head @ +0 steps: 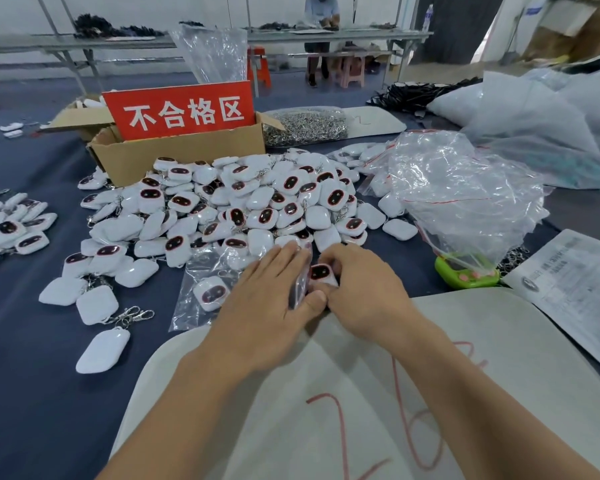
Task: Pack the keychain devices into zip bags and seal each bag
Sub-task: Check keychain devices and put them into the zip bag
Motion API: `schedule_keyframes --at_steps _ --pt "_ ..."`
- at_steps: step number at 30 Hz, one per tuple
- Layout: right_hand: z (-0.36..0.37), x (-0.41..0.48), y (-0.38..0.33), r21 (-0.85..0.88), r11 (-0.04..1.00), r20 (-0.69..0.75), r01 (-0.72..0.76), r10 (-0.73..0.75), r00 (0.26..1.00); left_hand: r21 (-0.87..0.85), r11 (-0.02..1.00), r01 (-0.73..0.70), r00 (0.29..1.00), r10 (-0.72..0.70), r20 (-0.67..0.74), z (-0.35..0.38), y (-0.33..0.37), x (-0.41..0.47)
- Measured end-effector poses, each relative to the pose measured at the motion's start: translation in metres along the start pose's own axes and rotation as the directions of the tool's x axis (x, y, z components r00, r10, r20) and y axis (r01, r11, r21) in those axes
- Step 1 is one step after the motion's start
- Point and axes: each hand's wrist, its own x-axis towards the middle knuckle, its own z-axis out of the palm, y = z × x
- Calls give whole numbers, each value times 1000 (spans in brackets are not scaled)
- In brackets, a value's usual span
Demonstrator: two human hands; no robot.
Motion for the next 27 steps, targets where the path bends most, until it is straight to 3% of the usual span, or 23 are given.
schedule_keyframes --at_steps 4,6,10,15,18,22,27 --pt "1 2 8 355 934 -194 -25 99 976 -11 1000 28 995 -29 -96 -1 5 -4" --pt "-5 3 10 535 845 -220 -16 158 963 -62 998 -3 977 -11 -214 -4 11 -6" --pt "-9 1 5 761 648 -71 11 67 995 -258 956 -141 899 14 -438 -7 21 -7" --pt "-8 -3 -4 888 457 102 -43 -105 989 -346 931 -115 877 -69 -476 -4 22 -9" --pt "-9 -5 -5 885 460 147 -64 -147 978 -455 889 -48 878 -180 -444 -5 19 -7" --pt "-12 -7 -7 870 493 106 -16 -156 982 -458 886 -73 896 -143 -420 -8 23 -7" --pt "-9 -10 -9 859 511 80 -33 -71 994 -533 843 -65 868 -216 -447 -10 22 -3"
